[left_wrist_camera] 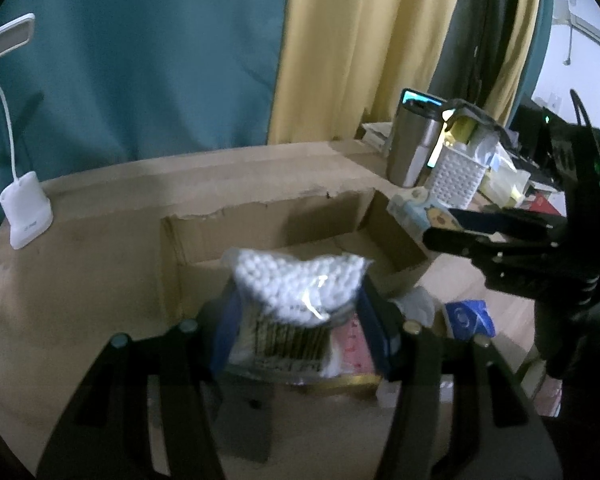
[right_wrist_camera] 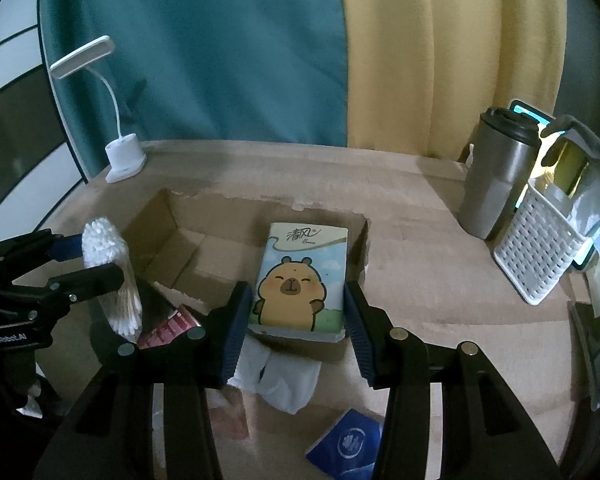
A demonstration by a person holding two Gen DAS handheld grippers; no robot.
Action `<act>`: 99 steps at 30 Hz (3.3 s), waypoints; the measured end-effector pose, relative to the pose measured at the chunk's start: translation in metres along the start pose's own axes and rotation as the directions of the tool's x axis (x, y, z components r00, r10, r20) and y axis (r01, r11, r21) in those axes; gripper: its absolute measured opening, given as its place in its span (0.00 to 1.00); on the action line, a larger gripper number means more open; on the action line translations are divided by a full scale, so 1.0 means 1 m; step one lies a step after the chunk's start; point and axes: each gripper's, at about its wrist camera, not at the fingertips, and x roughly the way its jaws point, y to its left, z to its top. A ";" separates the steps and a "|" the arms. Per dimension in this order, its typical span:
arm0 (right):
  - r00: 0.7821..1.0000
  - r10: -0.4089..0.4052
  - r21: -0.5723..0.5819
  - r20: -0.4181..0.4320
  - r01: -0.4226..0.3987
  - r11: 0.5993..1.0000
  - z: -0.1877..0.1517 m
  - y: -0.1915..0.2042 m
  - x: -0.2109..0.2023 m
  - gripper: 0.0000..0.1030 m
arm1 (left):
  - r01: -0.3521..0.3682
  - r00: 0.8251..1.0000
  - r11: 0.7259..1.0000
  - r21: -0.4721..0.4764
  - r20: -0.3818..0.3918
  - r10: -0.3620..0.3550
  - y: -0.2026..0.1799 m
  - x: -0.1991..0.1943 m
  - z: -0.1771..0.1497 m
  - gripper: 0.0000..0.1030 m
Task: Organize objects
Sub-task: 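Lower the capybara pack into the box with the right gripper while the left releases the swab bag there, then move the left gripper to the red can while the right gripper moves to the blue tissue pack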
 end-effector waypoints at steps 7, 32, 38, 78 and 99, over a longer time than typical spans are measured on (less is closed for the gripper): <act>1.000 0.001 0.003 0.005 -0.001 1.000 0.008 -0.002 0.005 0.48 | 0.011 0.999 1.000 -0.003 0.037 -0.011 0.002 -0.004 0.015 0.54; 0.997 0.004 0.027 -0.078 -0.002 1.000 0.009 -0.011 0.048 0.48 | 0.047 0.999 0.998 -0.053 0.016 -0.046 -0.001 0.031 0.036 0.54; 0.997 0.013 0.040 -0.083 -0.009 0.999 0.007 -0.011 0.051 0.51 | 0.057 0.998 0.995 -0.077 0.002 -0.057 0.001 0.042 0.036 0.54; 0.999 0.007 0.142 -0.033 -0.002 0.990 -0.013 -0.086 0.033 0.71 | -0.001 0.973 0.992 -0.125 -0.229 -0.028 -0.044 0.140 0.036 0.54; 1.000 0.003 0.116 -0.025 0.000 0.993 -0.007 -0.076 0.035 0.71 | 0.012 0.973 0.992 -0.126 -0.227 -0.041 -0.040 0.125 0.032 0.72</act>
